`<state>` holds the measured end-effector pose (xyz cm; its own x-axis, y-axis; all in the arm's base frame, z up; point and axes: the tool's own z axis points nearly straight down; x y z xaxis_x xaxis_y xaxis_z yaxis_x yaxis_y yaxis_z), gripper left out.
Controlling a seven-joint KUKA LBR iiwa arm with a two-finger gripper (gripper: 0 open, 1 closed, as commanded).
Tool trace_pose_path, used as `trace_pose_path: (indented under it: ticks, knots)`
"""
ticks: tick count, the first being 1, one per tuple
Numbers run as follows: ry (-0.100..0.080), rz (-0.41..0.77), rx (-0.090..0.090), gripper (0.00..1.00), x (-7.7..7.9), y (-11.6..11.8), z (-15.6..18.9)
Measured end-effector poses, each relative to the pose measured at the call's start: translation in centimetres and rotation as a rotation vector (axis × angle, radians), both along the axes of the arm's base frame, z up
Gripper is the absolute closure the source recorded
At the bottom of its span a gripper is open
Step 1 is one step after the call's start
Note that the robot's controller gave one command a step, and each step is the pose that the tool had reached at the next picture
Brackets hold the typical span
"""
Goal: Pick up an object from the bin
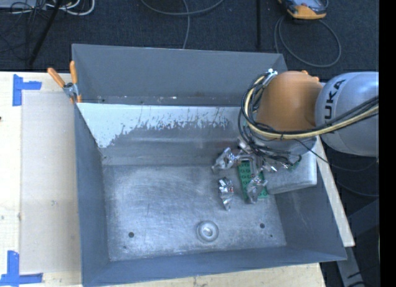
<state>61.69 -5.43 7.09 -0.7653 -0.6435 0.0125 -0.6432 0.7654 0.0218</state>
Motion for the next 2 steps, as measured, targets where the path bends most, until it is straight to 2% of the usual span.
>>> trace_pose_path:
  ticks: [1, 2]
  knots:
    - [0.011, -0.002, -0.005, 1.00, -0.2, -0.3, 0.0]
    - [-0.033, 0.322, -0.005, 1.00, -0.7, -0.1, 14.5]
